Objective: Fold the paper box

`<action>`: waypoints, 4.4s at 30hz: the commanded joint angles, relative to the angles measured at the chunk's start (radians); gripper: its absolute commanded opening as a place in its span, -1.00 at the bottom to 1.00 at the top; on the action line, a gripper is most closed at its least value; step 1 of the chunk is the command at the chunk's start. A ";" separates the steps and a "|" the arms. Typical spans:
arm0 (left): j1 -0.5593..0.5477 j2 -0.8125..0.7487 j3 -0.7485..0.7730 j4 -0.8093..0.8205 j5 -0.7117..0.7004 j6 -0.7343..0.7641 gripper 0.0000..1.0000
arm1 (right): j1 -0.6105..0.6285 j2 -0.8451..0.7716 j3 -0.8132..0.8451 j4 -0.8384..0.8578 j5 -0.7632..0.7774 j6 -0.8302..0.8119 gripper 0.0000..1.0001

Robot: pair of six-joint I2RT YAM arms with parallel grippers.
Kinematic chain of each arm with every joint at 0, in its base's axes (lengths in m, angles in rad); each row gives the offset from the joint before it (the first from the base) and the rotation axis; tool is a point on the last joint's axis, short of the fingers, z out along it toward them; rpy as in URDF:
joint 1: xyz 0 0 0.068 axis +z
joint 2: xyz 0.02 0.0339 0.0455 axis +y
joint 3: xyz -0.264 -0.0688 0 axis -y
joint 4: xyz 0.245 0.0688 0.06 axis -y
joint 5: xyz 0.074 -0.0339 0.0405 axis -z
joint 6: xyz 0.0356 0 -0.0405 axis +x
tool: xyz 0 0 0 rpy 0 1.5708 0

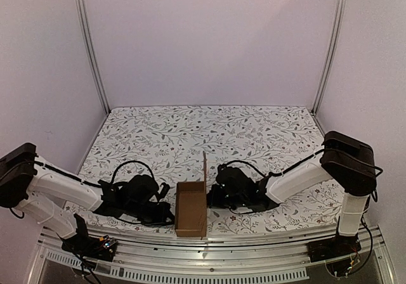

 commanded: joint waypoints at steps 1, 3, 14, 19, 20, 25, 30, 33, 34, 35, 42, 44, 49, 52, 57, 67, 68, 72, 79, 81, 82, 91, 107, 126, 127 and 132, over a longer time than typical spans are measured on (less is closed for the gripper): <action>-0.026 0.071 0.026 0.093 0.010 -0.010 -1.00 | -0.041 0.063 0.046 0.001 -0.061 -0.029 -1.00; -0.031 0.104 0.032 0.129 0.007 -0.021 -1.00 | -0.065 0.078 0.063 0.000 -0.090 -0.052 -1.00; -0.053 0.285 0.092 0.301 0.000 -0.085 -1.00 | -0.217 0.104 0.057 -0.054 -0.285 -0.203 -1.00; -0.057 0.342 0.132 0.320 -0.016 -0.090 -1.00 | -0.264 0.050 0.076 -0.192 -0.294 -0.319 -1.00; -0.057 0.349 0.137 0.324 -0.023 -0.096 -1.00 | -0.272 0.036 0.083 -0.221 -0.294 -0.354 -1.00; -0.062 0.358 0.163 0.312 -0.042 -0.099 -1.00 | -0.298 -0.037 0.131 -0.394 -0.231 -0.480 -1.00; -0.067 0.340 0.166 0.261 -0.064 -0.083 -1.00 | -0.307 -0.119 0.182 -0.531 -0.154 -0.596 -1.00; -0.067 0.312 0.149 0.225 -0.072 -0.069 -1.00 | -0.307 -0.169 0.197 -0.602 -0.090 -0.640 -1.00; -0.068 0.298 0.147 0.198 -0.079 -0.059 -1.00 | -0.307 -0.188 0.198 -0.619 -0.073 -0.647 -1.00; -0.069 0.283 0.145 0.158 -0.089 -0.044 -1.00 | -0.307 -0.203 0.199 -0.637 -0.063 -0.655 -1.00; -0.065 0.052 0.128 -0.240 -0.286 0.055 -1.00 | -0.307 -0.391 0.125 -0.706 -0.041 -0.645 -1.00; -0.048 0.002 0.135 -0.307 -0.313 0.092 -1.00 | -0.305 -0.460 0.079 -0.710 -0.050 -0.614 -1.00; 0.052 -0.041 0.168 -0.366 -0.306 0.195 -1.00 | -0.275 -0.574 -0.059 -0.729 -0.052 -0.532 -1.00; 0.136 -0.039 0.180 -0.341 -0.268 0.252 -1.00 | -0.242 -0.653 -0.159 -0.703 -0.043 -0.444 -1.00; 0.246 0.028 0.234 -0.243 -0.200 0.319 -1.00 | -0.184 -0.755 -0.346 -0.526 -0.095 -0.226 -1.00; 0.339 0.252 0.287 0.062 0.043 0.339 -1.00 | -0.072 -0.589 -0.484 -0.126 -0.133 0.001 -1.00; 0.343 0.266 0.288 0.091 0.061 0.336 -1.00 | -0.069 -0.557 -0.492 -0.071 -0.134 0.016 -1.00; 0.349 0.312 0.305 0.130 0.127 0.345 -1.00 | -0.053 -0.432 -0.498 0.099 -0.185 0.077 -1.00; 0.349 0.332 0.297 0.151 0.181 0.354 -1.00 | -0.040 -0.227 -0.500 0.359 -0.209 0.175 -1.00; 0.349 0.331 0.286 0.158 0.194 0.357 -1.00 | -0.038 -0.185 -0.499 0.397 -0.199 0.191 -1.00; 0.348 0.331 0.280 0.165 0.203 0.357 -1.00 | -0.039 -0.170 -0.500 0.400 -0.191 0.194 -1.00; 0.316 0.356 0.238 0.209 0.235 0.338 -1.00 | -0.038 -0.158 -0.512 0.388 -0.098 0.194 -1.00; 0.192 0.294 0.110 0.259 0.147 0.220 -1.00 | -0.135 -0.210 -0.448 0.206 -0.074 0.049 -1.00; 0.204 -0.015 0.127 -0.244 -0.195 0.264 -1.00 | -0.157 -0.539 -0.416 -0.319 0.115 -0.146 -1.00; 0.207 -0.041 0.139 -0.289 -0.228 0.274 -1.00 | -0.157 -0.569 -0.403 -0.379 0.141 -0.160 -1.00; 0.255 -0.147 0.200 -0.411 -0.312 0.327 -1.00 | -0.158 -0.748 -0.318 -0.543 0.265 -0.261 -1.00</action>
